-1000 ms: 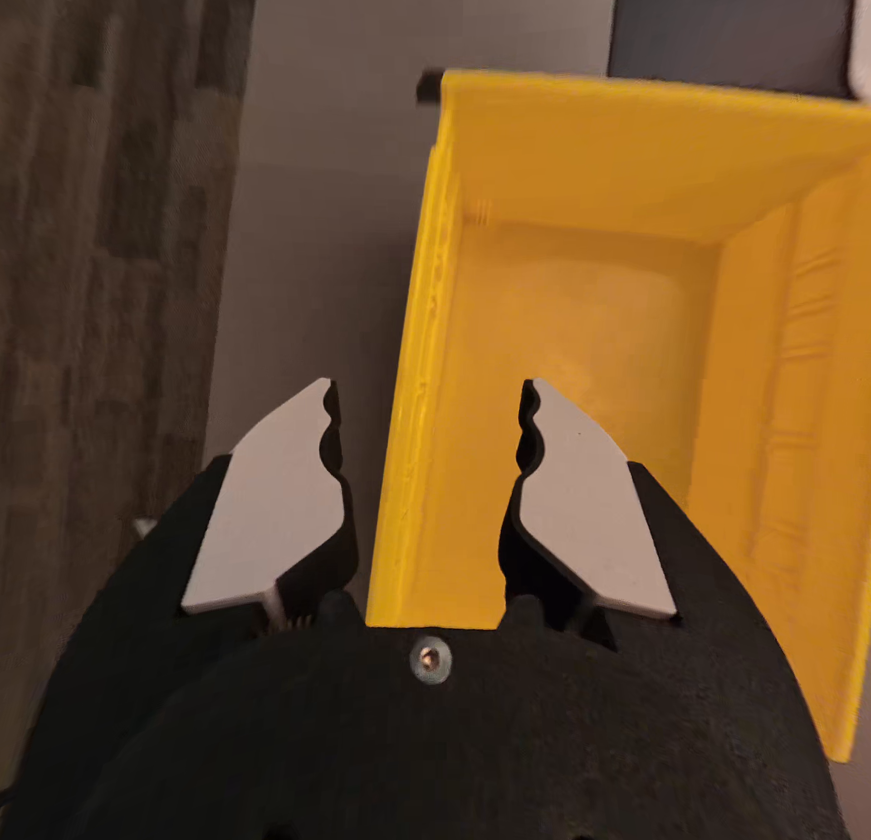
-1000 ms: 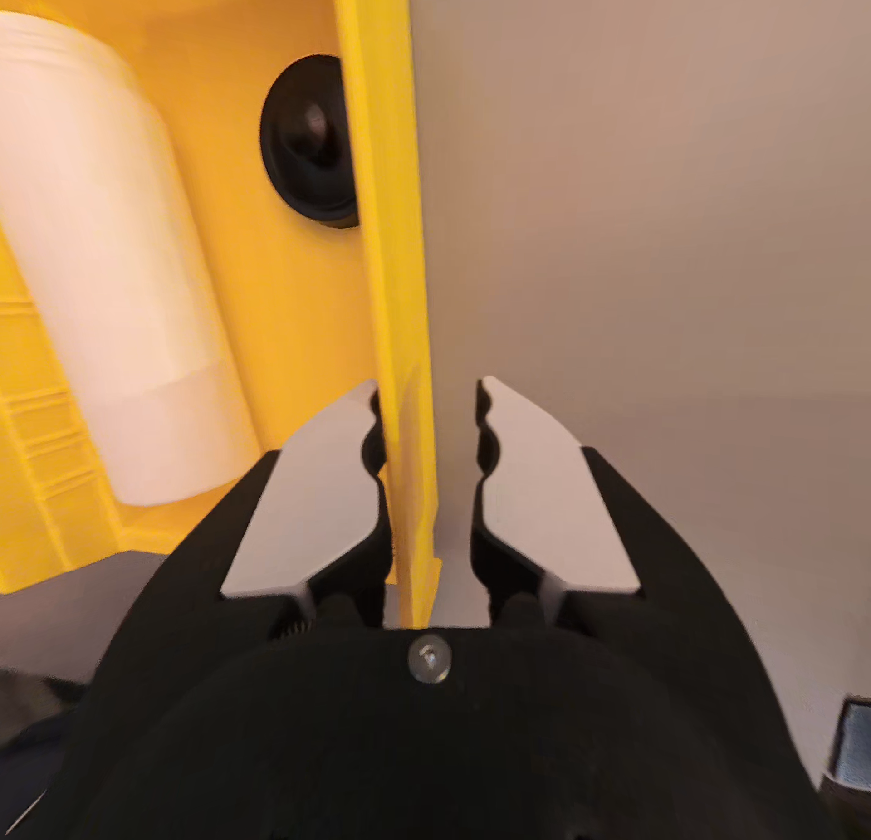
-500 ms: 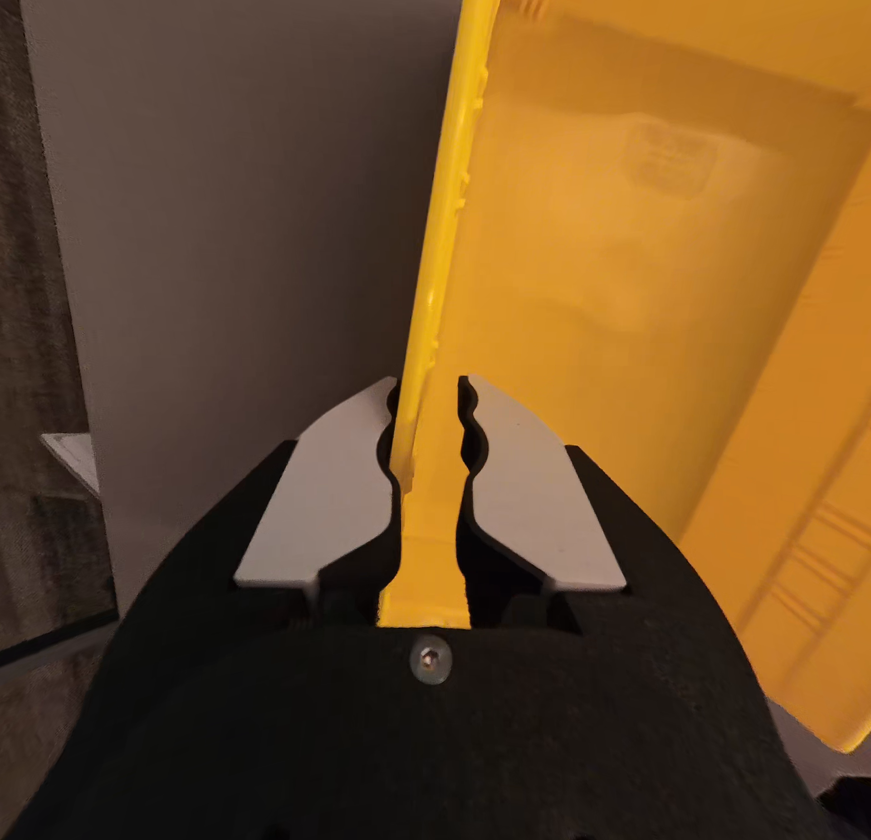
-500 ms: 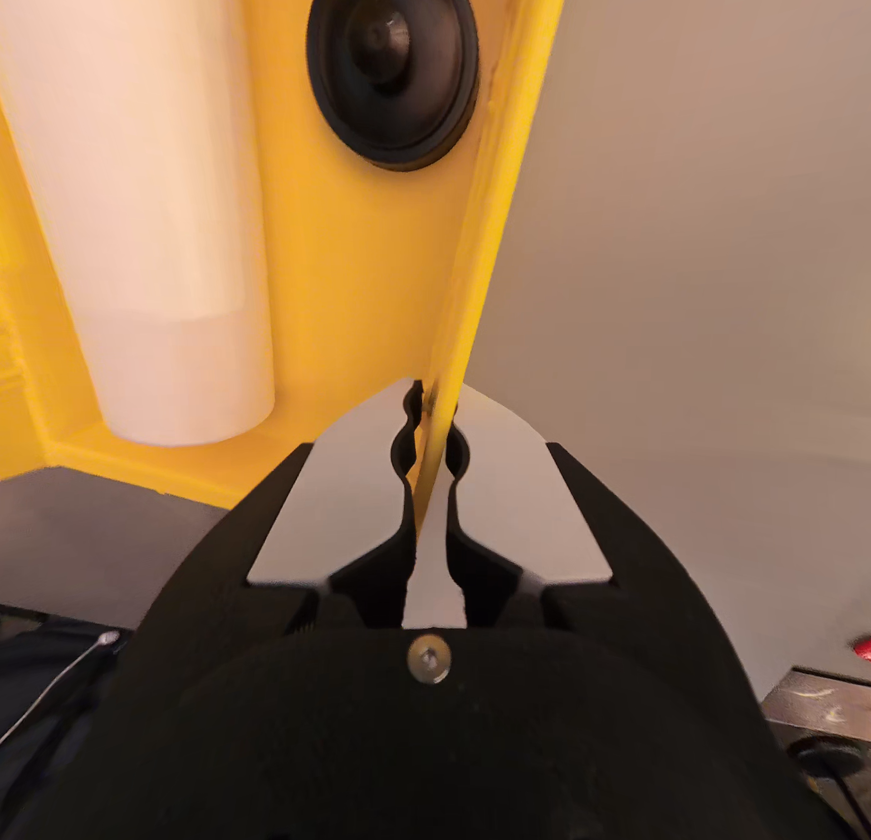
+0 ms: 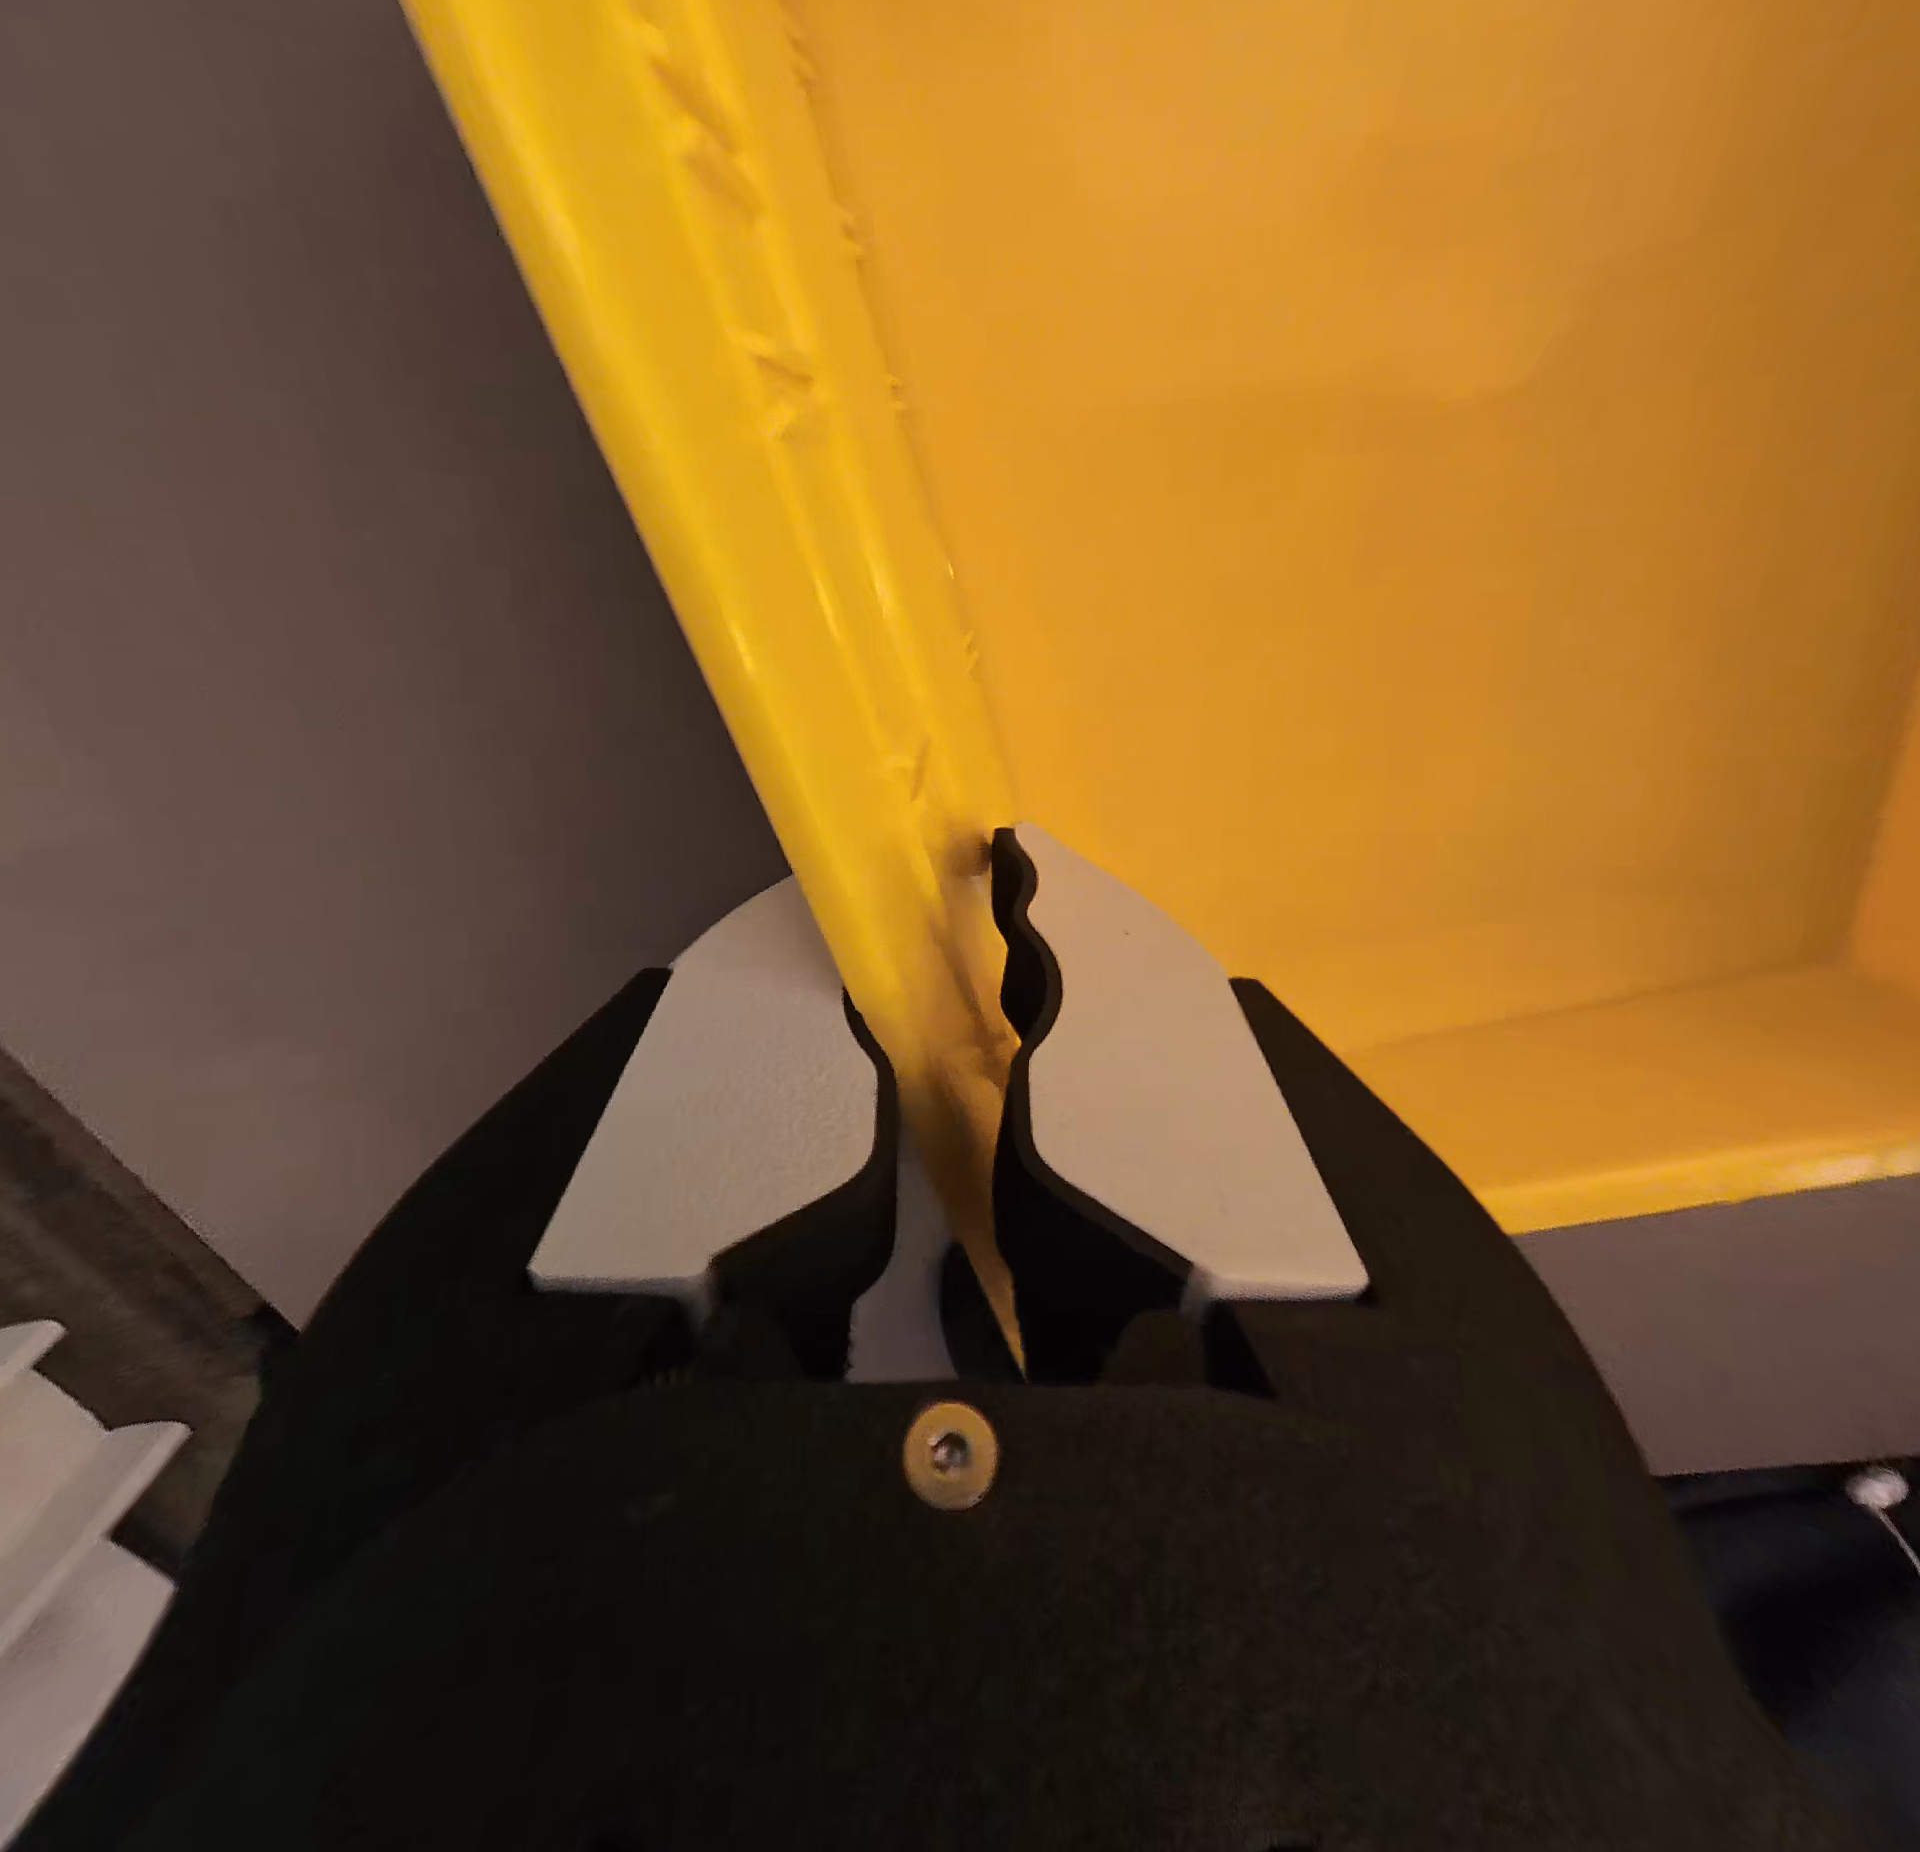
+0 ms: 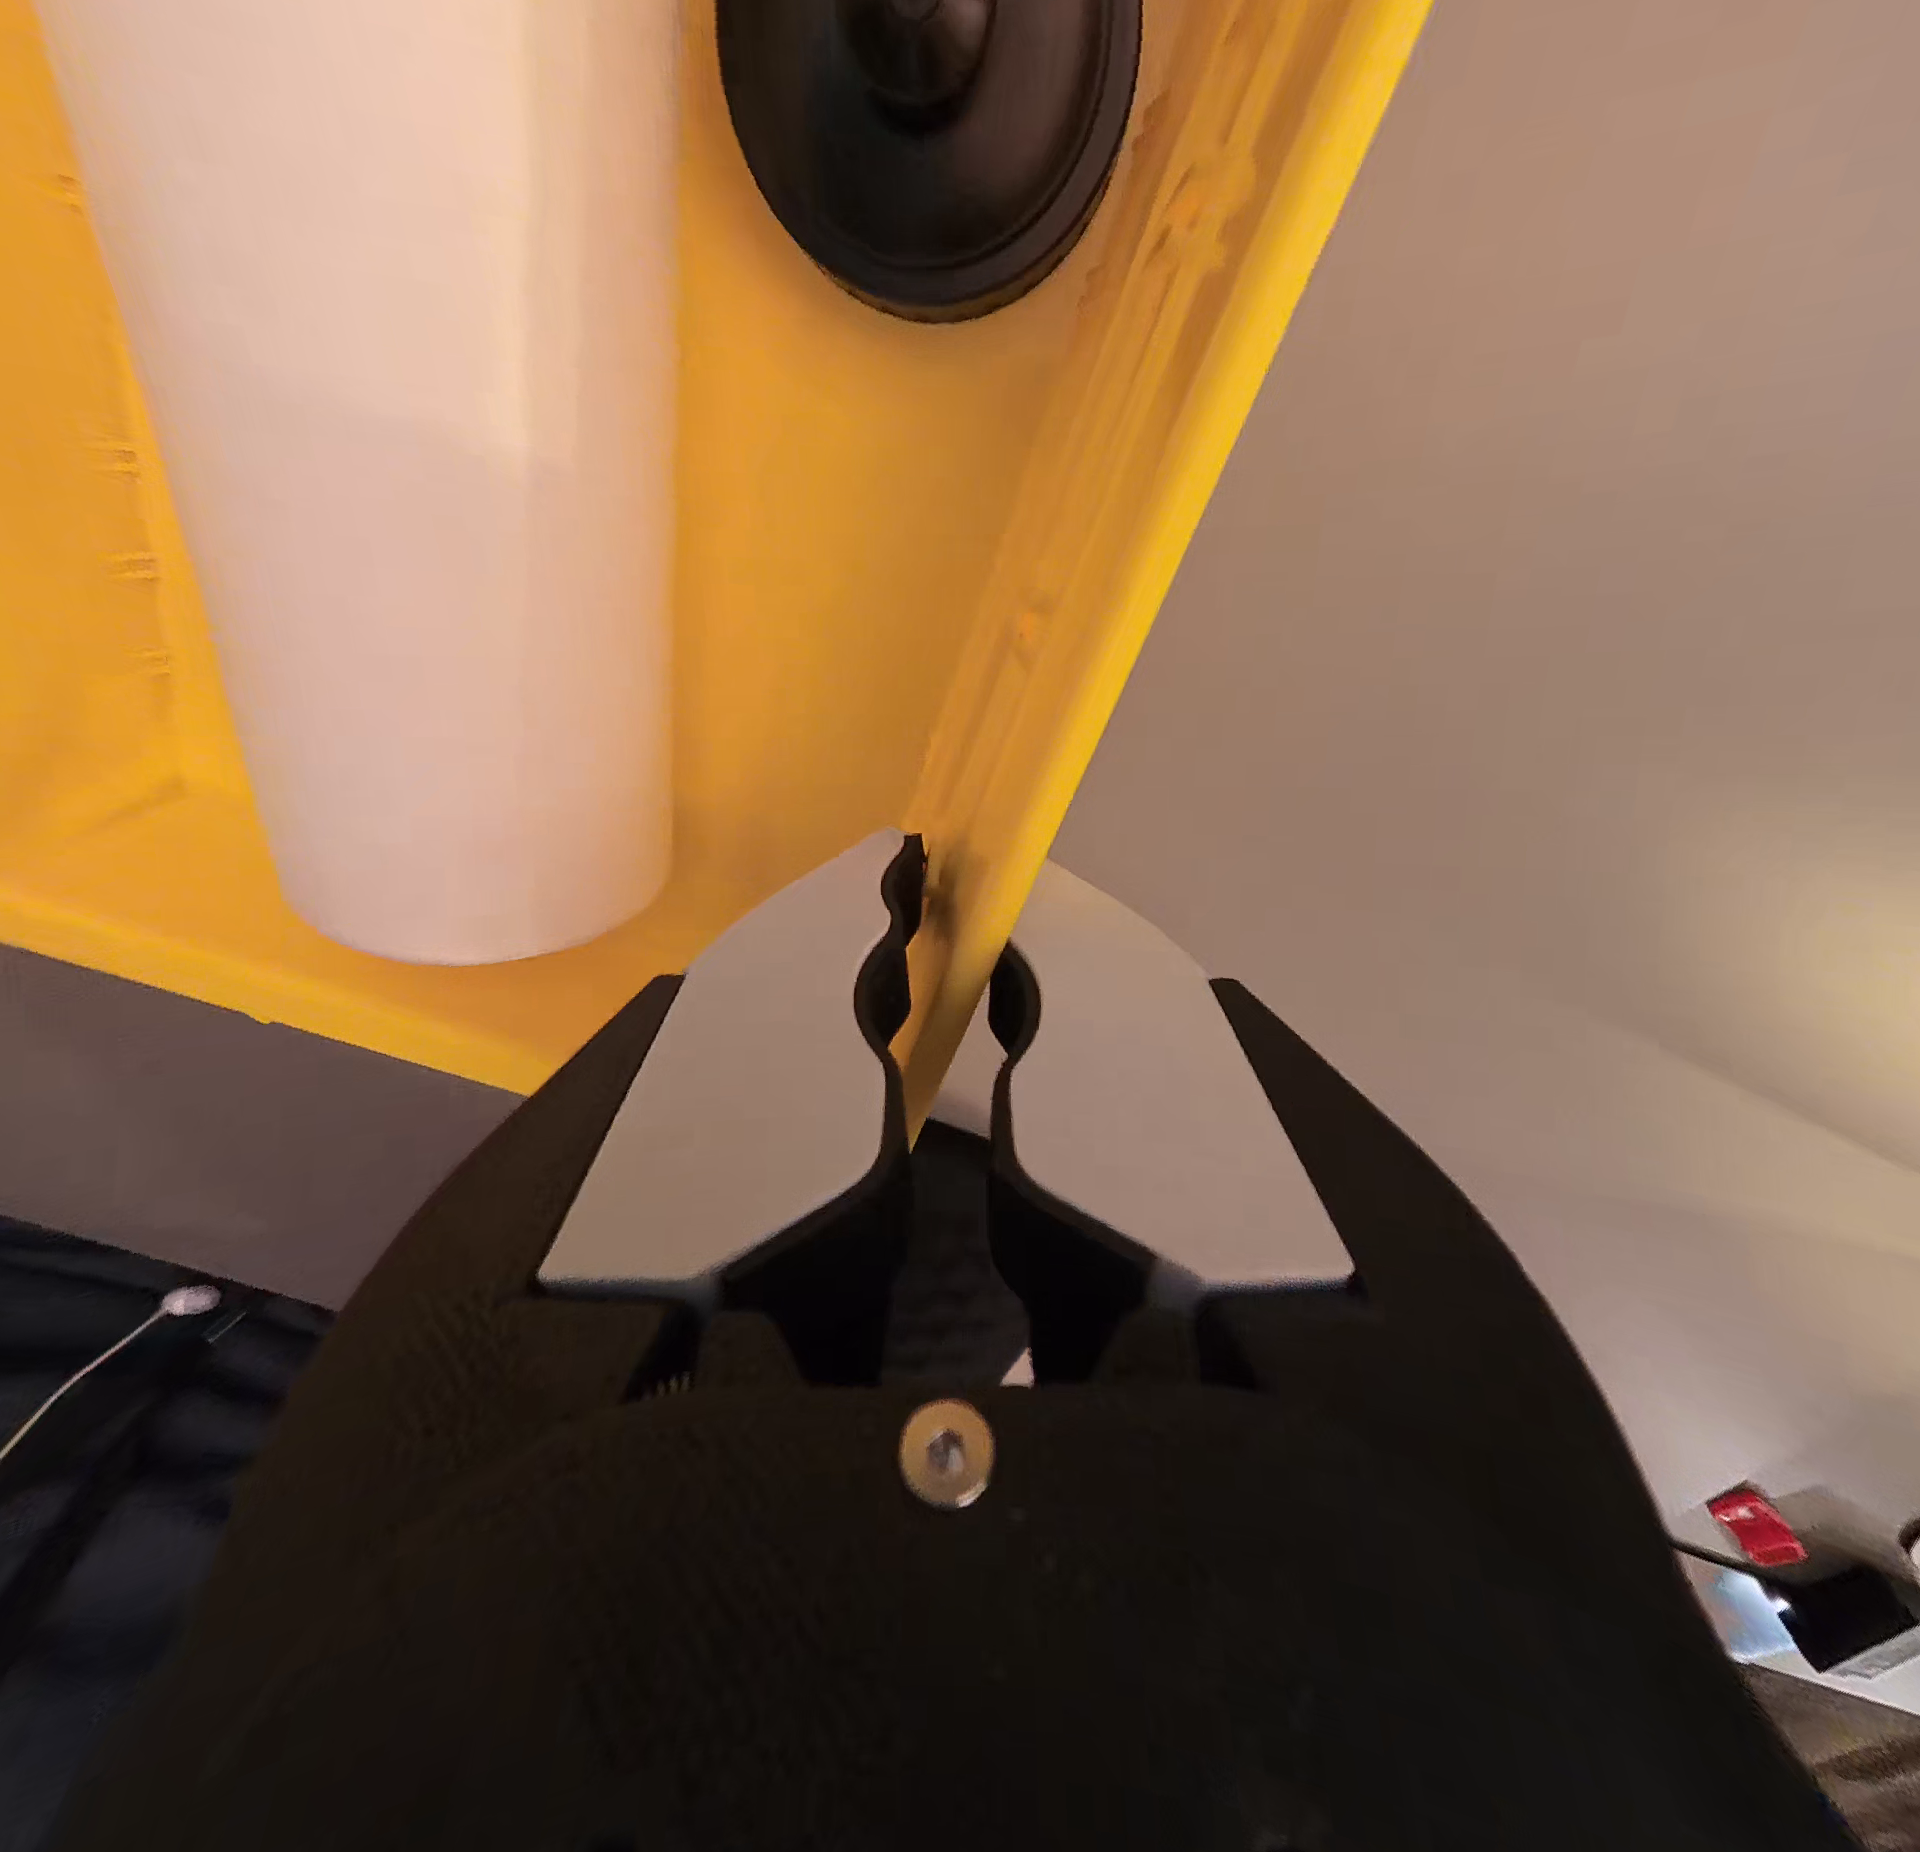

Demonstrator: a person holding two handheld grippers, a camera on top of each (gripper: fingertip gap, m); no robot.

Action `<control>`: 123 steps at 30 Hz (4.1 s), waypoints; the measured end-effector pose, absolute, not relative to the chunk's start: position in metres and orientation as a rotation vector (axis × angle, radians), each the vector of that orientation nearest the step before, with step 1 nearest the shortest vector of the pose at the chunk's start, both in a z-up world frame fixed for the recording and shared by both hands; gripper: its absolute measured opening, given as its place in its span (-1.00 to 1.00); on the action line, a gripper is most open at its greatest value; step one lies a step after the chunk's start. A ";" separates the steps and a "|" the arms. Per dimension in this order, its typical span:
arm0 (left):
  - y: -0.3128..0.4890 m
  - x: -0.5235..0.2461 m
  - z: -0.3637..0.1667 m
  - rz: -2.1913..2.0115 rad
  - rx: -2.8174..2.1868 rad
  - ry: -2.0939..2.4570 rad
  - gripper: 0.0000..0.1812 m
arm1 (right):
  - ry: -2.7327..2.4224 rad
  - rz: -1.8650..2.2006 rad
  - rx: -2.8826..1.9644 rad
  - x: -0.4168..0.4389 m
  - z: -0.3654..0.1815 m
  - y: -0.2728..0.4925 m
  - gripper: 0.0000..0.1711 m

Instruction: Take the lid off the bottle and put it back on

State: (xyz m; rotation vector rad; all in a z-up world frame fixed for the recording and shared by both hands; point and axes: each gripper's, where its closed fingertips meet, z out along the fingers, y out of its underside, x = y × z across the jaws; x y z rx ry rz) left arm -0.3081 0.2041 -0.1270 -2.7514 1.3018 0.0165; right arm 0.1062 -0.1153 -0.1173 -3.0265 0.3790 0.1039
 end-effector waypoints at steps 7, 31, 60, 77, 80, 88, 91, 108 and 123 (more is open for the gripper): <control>0.179 -0.277 -0.127 0.041 -2.664 1.476 -0.72 | 0.313 0.050 -3.027 0.100 -0.116 -0.108 -0.82; 0.168 -0.235 0.037 -0.385 -1.962 1.251 -0.58 | -0.107 0.082 -2.610 -0.085 -0.063 0.115 -0.46; 0.084 -0.261 0.132 -0.364 -1.594 1.092 -0.32 | 0.065 0.164 -3.118 -0.096 -0.031 0.125 -0.94; 0.008 -0.127 0.045 -0.844 -1.642 1.534 -0.26 | 0.849 0.065 -2.764 0.223 0.082 -0.143 -0.92; 0.029 -0.094 -0.003 -0.817 -1.835 1.551 -0.34 | 1.011 0.062 -2.785 0.257 0.051 -0.204 -0.91; 0.031 -0.037 -0.076 -0.948 -2.437 1.679 -0.40 | 1.199 0.090 -2.837 0.297 -0.025 -0.283 -0.88; 0.041 -0.043 -0.101 -0.554 -2.495 1.813 -0.59 | 1.183 0.151 -2.836 0.300 -0.046 -0.285 -0.86; 0.103 -0.092 -0.104 -0.378 -3.003 1.628 -0.95 | 0.946 0.501 -2.809 0.243 -0.117 -0.176 -0.83; 0.234 -0.263 -0.101 -0.279 -3.013 1.282 -0.96 | 0.903 0.491 -2.837 0.226 -0.134 -0.143 -0.85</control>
